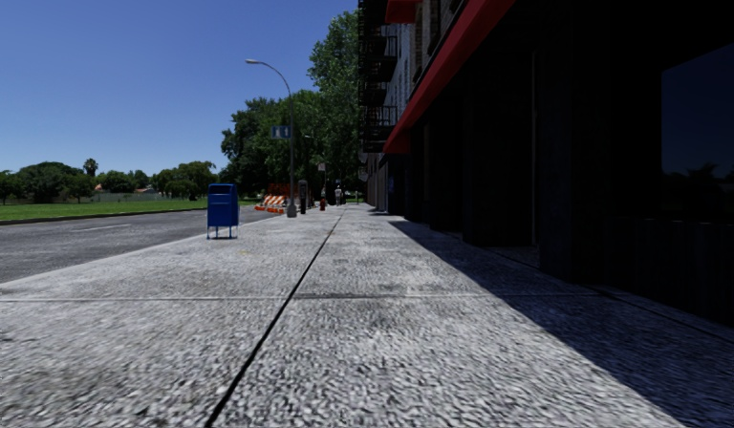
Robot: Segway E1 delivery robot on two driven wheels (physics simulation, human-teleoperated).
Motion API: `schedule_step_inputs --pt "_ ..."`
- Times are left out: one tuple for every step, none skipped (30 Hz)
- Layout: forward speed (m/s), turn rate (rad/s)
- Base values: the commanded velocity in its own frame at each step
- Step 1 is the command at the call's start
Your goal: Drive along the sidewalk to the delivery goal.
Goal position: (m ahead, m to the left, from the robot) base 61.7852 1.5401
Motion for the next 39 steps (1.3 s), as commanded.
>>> schedule_step_inputs --pt "2.0 0.0" --pt "2.0 0.0" --pt "2.0 0.0" --pt "2.0 0.0" --pt "2.0 0.0" --pt "2.0 0.0" --pt "2.0 0.0" --pt "2.0 0.0" --pt "2.0 0.0" --pt "2.0 0.0" --pt "2.0 0.0" --pt "2.0 0.0" --pt "2.0 0.0" --pt "2.0 0.0" --pt "2.0 0.0" --pt "2.0 0.0" --pt "2.0 0.0" --pt "2.0 0.0" --pt "2.0 0.0" --pt "2.0 0.0" --pt "2.0 0.0" --pt "2.0 0.0" --pt "2.0 0.0" --pt "2.0 0.0" --pt "2.0 0.0" --pt "2.0 0.0" --pt "2.0 0.0" --pt "2.0 0.0" --pt "2.0 0.0" --pt "2.0 0.0" --pt "2.0 0.0" --pt "2.0 0.0" --pt "2.0 0.0" --pt "2.0 0.0" --pt "2.0 0.0" --pt "2.0 0.0" --pt "2.0 0.0" --pt "2.0 0.0" --pt "2.0 0.0"
